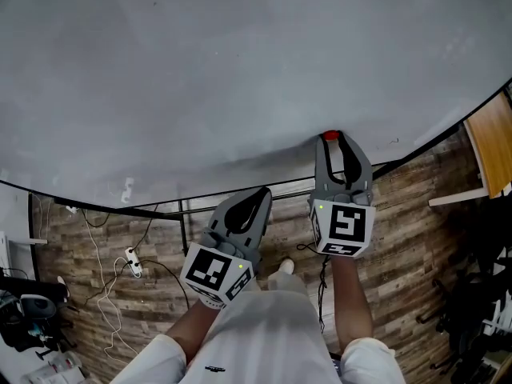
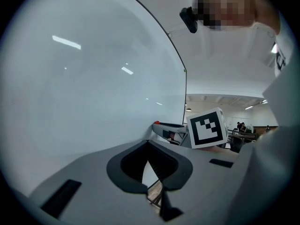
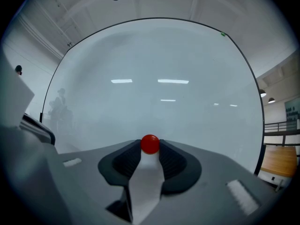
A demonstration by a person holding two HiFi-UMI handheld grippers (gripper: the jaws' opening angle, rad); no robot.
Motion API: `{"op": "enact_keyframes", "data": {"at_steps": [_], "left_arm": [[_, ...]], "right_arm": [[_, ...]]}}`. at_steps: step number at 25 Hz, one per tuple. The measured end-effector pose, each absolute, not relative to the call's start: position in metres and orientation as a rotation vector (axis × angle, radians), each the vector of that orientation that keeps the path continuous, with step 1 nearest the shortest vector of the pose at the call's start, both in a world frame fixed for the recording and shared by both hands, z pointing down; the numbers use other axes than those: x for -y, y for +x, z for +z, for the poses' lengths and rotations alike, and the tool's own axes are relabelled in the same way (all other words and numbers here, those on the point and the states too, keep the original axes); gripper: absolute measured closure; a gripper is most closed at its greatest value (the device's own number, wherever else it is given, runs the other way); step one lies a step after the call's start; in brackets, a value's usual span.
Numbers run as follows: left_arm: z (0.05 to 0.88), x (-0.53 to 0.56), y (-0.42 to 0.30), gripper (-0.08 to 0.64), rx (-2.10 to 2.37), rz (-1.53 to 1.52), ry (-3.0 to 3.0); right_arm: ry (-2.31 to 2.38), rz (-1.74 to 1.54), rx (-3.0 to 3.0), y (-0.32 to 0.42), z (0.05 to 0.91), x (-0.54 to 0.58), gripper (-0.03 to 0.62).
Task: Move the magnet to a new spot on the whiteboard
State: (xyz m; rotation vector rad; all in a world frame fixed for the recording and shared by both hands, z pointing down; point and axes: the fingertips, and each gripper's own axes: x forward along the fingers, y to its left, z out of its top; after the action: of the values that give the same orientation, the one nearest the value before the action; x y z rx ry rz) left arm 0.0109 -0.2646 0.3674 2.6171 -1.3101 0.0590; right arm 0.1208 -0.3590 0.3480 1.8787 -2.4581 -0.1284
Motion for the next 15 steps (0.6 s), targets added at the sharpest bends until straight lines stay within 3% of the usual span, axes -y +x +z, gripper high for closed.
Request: {"op": "enact_keyframes", "data": {"at_steps": [15], "left_arm": [[0.364, 0.252, 0.003, 0.554, 1.303, 0.046, 2.632]], "right_arm": [[1.868, -0.110, 2.459, 0.117, 0.350, 0.339, 0.463]]}}
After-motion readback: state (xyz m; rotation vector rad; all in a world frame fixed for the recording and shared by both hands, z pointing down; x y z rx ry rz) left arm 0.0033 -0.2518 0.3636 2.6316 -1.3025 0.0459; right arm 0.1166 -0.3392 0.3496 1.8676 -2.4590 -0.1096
